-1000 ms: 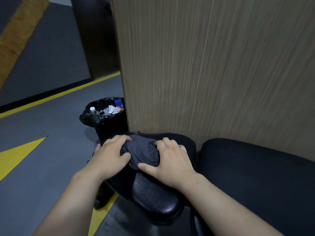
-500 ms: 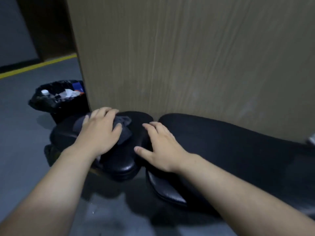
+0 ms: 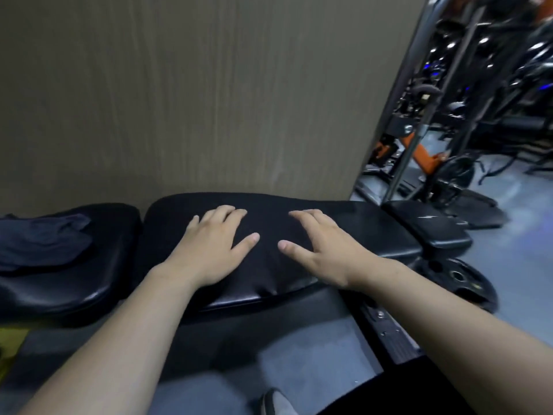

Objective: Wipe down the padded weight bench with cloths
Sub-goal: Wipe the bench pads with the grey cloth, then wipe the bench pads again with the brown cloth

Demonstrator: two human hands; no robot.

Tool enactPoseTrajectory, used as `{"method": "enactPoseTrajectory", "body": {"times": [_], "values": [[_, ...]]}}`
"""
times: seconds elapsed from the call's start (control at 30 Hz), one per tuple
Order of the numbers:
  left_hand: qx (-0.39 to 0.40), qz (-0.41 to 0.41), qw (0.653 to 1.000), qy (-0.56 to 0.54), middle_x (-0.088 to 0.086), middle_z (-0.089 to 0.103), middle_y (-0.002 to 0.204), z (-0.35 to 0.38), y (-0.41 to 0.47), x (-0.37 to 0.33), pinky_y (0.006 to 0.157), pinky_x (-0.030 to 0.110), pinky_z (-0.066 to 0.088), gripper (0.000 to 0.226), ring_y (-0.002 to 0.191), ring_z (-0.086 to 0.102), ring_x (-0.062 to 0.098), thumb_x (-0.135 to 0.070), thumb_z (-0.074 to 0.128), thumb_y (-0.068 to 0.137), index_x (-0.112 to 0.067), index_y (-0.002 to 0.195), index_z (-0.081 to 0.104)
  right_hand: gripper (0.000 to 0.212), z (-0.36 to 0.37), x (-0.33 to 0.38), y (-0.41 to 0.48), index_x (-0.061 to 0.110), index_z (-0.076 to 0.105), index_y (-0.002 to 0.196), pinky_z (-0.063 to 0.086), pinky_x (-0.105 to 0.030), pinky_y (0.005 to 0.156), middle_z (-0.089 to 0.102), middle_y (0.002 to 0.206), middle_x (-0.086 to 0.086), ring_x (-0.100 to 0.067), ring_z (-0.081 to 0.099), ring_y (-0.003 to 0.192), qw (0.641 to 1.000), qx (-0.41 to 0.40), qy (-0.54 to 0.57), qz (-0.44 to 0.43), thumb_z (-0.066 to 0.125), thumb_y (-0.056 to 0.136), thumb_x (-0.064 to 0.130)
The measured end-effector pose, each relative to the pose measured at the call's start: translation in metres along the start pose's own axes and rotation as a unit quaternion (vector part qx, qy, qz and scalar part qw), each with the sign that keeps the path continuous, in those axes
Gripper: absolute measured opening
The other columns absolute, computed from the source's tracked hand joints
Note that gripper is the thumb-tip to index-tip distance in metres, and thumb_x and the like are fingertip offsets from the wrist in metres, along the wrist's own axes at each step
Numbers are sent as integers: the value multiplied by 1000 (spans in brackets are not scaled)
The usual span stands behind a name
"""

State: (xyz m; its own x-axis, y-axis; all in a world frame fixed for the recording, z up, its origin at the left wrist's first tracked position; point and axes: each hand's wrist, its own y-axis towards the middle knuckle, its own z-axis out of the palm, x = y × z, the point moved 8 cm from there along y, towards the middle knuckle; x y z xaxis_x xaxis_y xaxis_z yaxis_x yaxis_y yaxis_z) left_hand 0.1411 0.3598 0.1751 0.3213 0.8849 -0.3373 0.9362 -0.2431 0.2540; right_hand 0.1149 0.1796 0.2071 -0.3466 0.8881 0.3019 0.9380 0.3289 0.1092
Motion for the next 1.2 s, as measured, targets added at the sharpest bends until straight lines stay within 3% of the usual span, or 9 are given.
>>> {"method": "enactPoseTrajectory", "body": {"times": [0.1, 0.23, 0.4, 0.7, 0.93, 1.03, 1.2], "values": [[5, 40, 999, 4, -5, 32, 156, 9, 2, -41, 119, 48, 21, 68, 144, 28, 17, -64, 30, 95, -26, 152, 30, 73, -31, -29, -35, 24, 30, 152, 28, -27, 113, 36, 153, 6, -12, 32, 140, 1000, 3, -7, 26, 43, 93, 65], [24, 65, 998, 11, -7, 30, 157, 25, 2, -82, 121, 45, 20, 67, 145, 26, 14, -63, 29, 96, -27, 153, 28, 68, -51, -64, -76, 27, 36, 149, 34, -22, 104, 40, 147, 11, -6, 44, 129, 999, -7, 5, 48, 41, 93, 65], [50, 83, 994, 54, -3, 31, 157, 57, 10, -119, 119, 48, 23, 70, 144, 29, 18, -63, 27, 95, -23, 153, 29, 73, -58, -95, -114, 24, 41, 146, 34, -33, 112, 43, 145, 6, -12, 39, 135, 998, -53, -18, 42, 36, 89, 69], [100, 110, 986, 73, 1, 34, 157, 102, 12, -177, 117, 51, 28, 75, 143, 32, 22, -65, 27, 92, -21, 152, 30, 66, -67, -158, -183, 23, 41, 147, 30, -29, 114, 40, 148, 7, -10, 35, 137, 990, -114, -24, 77, 43, 94, 62], [111, 184, 975, 62, 5, 38, 151, 121, -2, -254, 113, 51, 33, 73, 136, 39, 27, -63, 27, 93, -18, 150, 31, 64, -64, -209, -254, 25, 44, 144, 23, -12, 106, 42, 146, 9, -6, 37, 135, 981, -129, -22, 147, 41, 93, 64], [104, 221, 968, 65, 7, 39, 150, 131, -7, -291, 112, 54, 33, 72, 135, 40, 30, -64, 27, 95, -16, 149, 32, 67, -65, -232, -288, 23, 45, 143, 31, -23, 108, 43, 145, 6, -11, 41, 134, 973, -141, -24, 182, 40, 91, 65], [99, 255, 961, 32, 10, 41, 147, 153, -22, -352, 109, 57, 34, 78, 132, 41, 33, -65, 23, 89, -14, 147, 34, 67, -67, -268, -351, 24, 46, 142, 33, -28, 102, 43, 145, 7, -14, 44, 130, 950, -170, -33, 259, 39, 90, 67]]}}
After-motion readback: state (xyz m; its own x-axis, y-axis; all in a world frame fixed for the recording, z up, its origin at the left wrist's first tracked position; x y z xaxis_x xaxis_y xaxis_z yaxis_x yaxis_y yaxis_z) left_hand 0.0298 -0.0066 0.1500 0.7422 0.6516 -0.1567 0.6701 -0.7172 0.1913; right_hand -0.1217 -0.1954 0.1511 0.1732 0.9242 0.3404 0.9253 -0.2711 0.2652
